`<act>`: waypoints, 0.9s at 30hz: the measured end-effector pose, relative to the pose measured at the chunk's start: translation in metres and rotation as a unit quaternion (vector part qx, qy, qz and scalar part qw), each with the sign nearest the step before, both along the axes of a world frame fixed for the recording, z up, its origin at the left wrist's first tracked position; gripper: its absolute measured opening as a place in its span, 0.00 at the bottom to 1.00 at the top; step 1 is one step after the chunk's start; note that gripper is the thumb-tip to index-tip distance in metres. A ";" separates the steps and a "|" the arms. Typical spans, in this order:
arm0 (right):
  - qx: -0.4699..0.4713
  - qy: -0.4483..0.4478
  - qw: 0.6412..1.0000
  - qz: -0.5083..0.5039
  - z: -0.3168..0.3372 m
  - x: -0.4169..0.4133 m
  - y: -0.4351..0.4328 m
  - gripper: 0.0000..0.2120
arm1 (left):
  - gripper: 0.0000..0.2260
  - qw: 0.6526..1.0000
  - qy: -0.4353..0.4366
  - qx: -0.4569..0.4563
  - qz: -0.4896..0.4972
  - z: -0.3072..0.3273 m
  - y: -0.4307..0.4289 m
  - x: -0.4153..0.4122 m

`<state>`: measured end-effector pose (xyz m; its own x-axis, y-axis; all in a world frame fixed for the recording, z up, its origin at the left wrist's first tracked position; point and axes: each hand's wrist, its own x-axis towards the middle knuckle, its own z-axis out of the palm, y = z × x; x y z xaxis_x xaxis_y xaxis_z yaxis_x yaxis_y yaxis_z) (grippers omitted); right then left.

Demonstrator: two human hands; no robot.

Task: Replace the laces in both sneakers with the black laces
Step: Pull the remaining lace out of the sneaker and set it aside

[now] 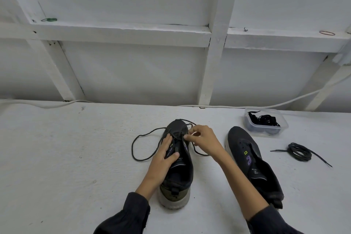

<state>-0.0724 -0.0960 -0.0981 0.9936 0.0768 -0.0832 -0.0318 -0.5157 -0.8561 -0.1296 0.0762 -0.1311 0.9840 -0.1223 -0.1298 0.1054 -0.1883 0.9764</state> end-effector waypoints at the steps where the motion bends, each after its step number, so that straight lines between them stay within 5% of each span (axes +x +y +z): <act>1: 0.011 0.000 1.000 -0.014 0.000 0.003 -0.001 0.06 | 0.28 1.000 0.001 0.000 0.000 0.001 0.000 0.000; 5: 0.088 -0.014 0.993 -0.083 0.007 0.007 -0.005 0.06 | 0.28 1.000 0.008 0.006 0.004 0.001 -0.001 0.000; 12: -0.006 0.020 1.000 0.010 -0.006 0.005 -0.006 0.05 | 0.28 1.000 0.009 0.008 0.009 0.001 -0.001 -0.001; 18: 0.110 -0.068 0.982 -0.137 0.016 0.009 -0.009 0.08 | 0.27 1.000 0.019 0.000 0.009 -0.001 0.000 0.000; 23: 0.041 0.009 0.999 -0.014 0.007 0.001 -0.006 0.10 | 0.27 1.000 0.012 0.000 0.008 -0.001 -0.001 0.000; 27: 0.015 0.006 1.000 -0.012 0.002 0.002 -0.004 0.07 | 0.27 1.000 0.013 -0.004 0.009 -0.001 -0.001 0.000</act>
